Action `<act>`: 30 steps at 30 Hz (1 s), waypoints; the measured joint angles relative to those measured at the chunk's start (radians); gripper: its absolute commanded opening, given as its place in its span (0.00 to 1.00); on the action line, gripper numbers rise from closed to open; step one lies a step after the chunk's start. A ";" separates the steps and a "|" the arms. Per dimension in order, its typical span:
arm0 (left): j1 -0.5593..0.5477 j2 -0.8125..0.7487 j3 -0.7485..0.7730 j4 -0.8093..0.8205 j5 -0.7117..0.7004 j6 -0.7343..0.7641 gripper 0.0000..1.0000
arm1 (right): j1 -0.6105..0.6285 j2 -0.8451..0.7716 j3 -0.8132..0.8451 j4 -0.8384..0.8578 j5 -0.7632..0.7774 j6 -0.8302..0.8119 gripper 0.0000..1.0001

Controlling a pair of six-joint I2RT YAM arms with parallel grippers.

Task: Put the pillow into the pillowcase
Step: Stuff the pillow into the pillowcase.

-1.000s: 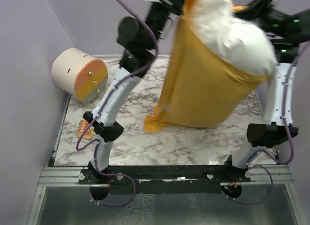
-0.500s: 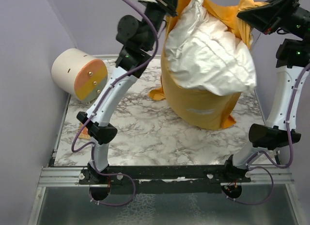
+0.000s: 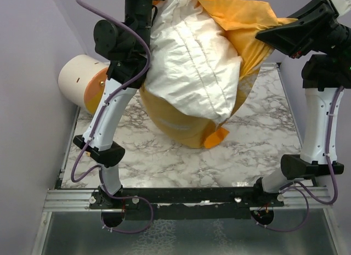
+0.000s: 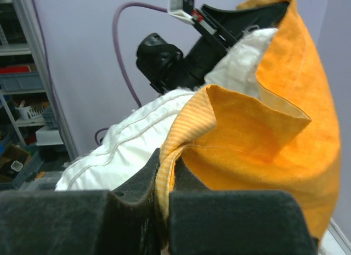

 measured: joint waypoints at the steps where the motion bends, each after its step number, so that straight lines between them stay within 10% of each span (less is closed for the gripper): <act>1: 0.003 -0.002 0.003 0.003 -0.008 0.003 0.00 | -0.003 -0.009 -0.024 -0.004 0.001 -0.014 0.01; 16: 0.063 0.449 0.172 -0.008 0.014 -0.275 0.00 | -0.157 -0.162 -0.749 -0.709 0.381 -0.806 0.04; 26: -0.006 0.694 0.190 -0.052 0.175 -0.428 0.00 | -0.184 -0.455 -1.242 -0.859 0.564 -1.278 0.08; 30: -0.049 0.723 0.200 -0.091 0.224 -0.428 0.26 | -0.186 -0.462 -1.361 -0.941 0.606 -1.452 0.26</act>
